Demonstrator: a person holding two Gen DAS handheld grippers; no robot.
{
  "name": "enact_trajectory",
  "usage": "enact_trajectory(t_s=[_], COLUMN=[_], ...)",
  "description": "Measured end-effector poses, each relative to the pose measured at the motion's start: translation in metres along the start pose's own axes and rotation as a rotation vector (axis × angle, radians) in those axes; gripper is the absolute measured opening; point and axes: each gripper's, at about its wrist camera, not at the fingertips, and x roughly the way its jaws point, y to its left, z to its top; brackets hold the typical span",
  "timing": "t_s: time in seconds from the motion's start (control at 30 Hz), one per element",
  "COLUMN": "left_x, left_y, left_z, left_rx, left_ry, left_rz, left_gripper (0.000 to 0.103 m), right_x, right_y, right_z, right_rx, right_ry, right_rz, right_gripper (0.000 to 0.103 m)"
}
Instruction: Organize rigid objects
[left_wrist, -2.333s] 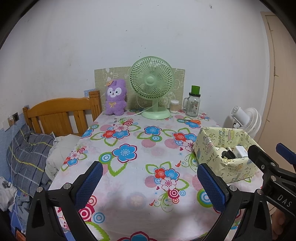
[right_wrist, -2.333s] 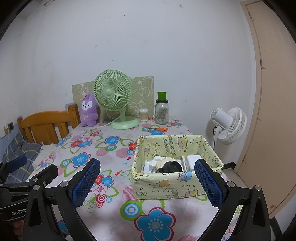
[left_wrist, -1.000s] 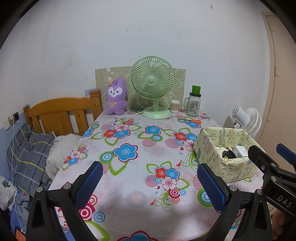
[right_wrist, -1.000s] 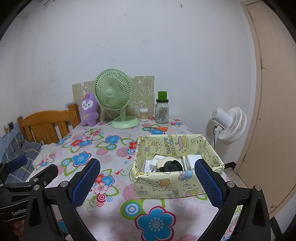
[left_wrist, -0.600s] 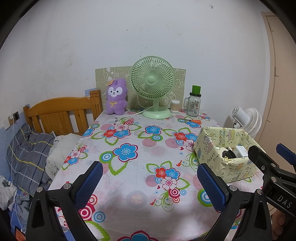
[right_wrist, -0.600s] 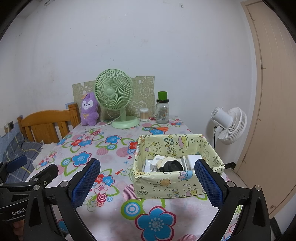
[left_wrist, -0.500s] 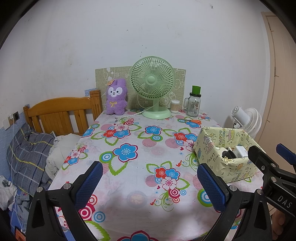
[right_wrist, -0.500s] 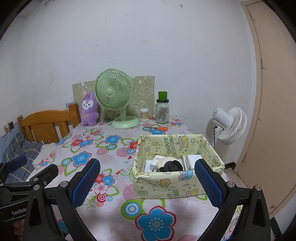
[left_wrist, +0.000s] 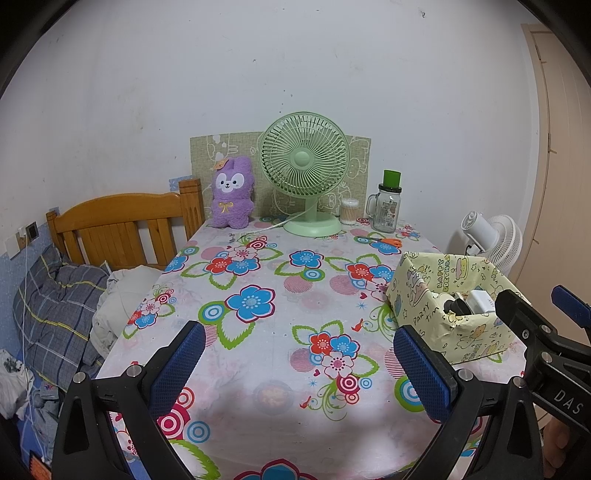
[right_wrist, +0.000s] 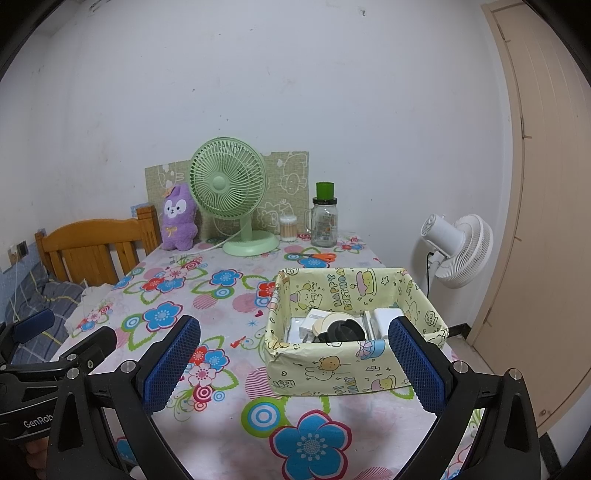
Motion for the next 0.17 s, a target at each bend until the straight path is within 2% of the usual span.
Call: enact_trajectory(t_s=[0.17], left_x=[0.0006], left_y=[0.0006], left_z=[-0.0001], left_rx=[-0.004], left_ry=[0.002], left_rz=[0.000], left_gripper=[0.103], right_x=[-0.0013], right_y=[0.0004], right_z=[-0.0003], right_rx=[-0.001], right_ry=[-0.003], right_rz=[-0.002], right_gripper=[0.103])
